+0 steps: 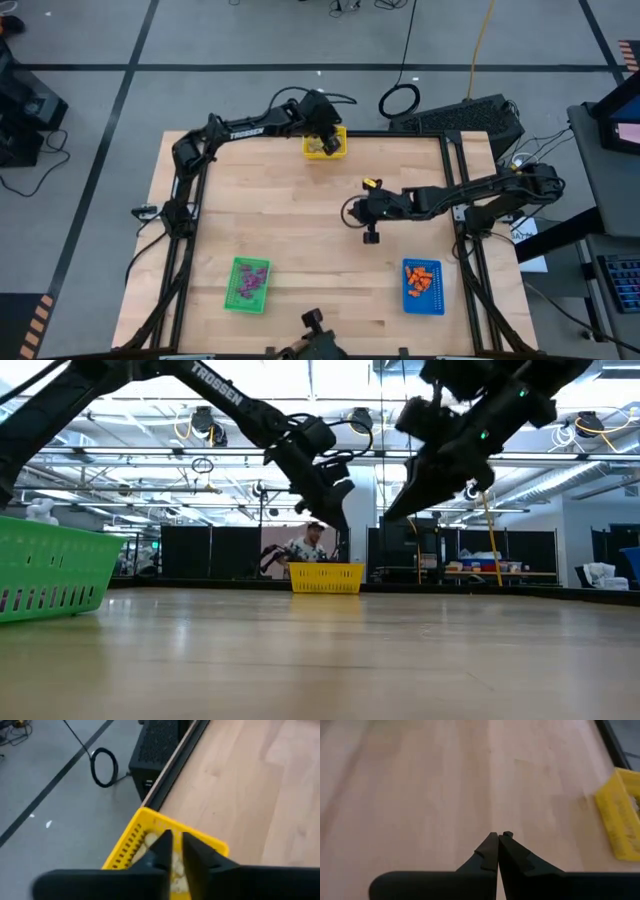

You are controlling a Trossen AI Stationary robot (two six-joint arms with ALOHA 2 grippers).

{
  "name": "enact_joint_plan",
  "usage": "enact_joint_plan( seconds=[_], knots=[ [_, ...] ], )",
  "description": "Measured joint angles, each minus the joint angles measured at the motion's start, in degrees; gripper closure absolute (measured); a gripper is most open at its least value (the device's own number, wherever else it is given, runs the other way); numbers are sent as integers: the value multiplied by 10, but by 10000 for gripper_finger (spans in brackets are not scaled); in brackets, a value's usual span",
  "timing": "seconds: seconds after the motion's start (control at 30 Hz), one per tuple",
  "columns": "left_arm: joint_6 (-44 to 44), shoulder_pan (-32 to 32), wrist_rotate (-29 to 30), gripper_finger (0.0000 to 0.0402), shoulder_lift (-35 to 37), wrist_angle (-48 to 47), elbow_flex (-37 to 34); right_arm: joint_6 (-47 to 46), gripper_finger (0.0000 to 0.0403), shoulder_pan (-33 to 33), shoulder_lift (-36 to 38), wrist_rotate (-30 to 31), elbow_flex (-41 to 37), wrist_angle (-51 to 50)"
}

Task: Sort Halloween decoration
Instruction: Return to Home Position

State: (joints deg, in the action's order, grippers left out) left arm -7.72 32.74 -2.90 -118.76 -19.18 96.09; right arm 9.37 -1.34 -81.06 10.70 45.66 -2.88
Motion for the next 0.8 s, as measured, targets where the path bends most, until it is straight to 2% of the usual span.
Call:
enact_joint_plan(
  seconds=[0.1, 0.3, 0.53, 0.8],
  knots=[
    [9, -12, 1, 395, 0, 55, -15, 9, 403, 25, 0, -1, -15, 20],
    [19, -29, 1, 390, 13, 190, -103, 17, 403, 53, 34, -4, -67, 55],
    [15, -46, -2, 389, 64, 317, -231, 24, 403, 67, 153, -35, -194, 181],
    [9, -71, -17, 389, 162, 429, -362, 18, 403, 69, 305, -33, -291, 216]
  ],
)
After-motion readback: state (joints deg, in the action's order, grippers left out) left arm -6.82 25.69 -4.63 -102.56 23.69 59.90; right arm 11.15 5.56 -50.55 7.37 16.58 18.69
